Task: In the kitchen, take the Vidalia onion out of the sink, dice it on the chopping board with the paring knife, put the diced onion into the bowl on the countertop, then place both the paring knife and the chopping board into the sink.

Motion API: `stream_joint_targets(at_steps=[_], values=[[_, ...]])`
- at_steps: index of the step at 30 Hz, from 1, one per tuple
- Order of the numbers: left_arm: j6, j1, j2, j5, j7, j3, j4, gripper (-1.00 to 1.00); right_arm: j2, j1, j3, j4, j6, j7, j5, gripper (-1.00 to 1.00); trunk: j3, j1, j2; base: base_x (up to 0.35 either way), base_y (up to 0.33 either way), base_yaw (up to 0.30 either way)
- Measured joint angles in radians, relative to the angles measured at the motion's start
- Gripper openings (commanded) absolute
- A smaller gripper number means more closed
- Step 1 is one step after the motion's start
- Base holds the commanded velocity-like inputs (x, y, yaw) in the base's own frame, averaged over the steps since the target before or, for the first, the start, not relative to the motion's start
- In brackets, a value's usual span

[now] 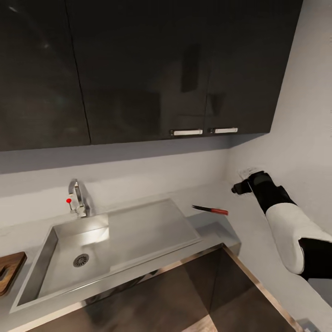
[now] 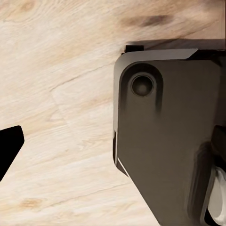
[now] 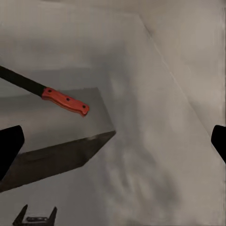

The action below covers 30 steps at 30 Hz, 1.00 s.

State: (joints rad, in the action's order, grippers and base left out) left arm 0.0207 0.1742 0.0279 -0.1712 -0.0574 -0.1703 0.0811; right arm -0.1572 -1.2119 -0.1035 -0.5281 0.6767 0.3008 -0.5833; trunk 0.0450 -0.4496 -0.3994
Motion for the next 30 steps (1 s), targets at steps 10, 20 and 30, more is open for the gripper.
stream_joint_targets(at_steps=[10, 20, 30], values=[[-0.001, 0.0, 0.0, 0.001, 0.0, 0.0, 0.0, 1.0, 0.03, 0.001, -0.005, -0.048, 0.025, 0.019, 0.002, 1.0, 0.0, 0.0, 0.0, 0.016, -0.116, 0.0], [-0.001, 0.0, 0.005, 0.001, 0.001, 0.0, -0.001, 1.0, 0.011, 0.002, -0.002, -0.038, 0.025, 0.091, -0.002, 1.0, 0.0, 0.0, 0.0, 0.063, -0.077, 0.0], [-0.001, 0.0, 0.005, 0.002, 0.001, 0.0, -0.001, 1.0, 0.01, 0.002, -0.001, -0.035, 0.026, 0.092, 0.0, 1.0, 0.0, 0.0, 0.0, 0.278, -0.069, 0.0]])
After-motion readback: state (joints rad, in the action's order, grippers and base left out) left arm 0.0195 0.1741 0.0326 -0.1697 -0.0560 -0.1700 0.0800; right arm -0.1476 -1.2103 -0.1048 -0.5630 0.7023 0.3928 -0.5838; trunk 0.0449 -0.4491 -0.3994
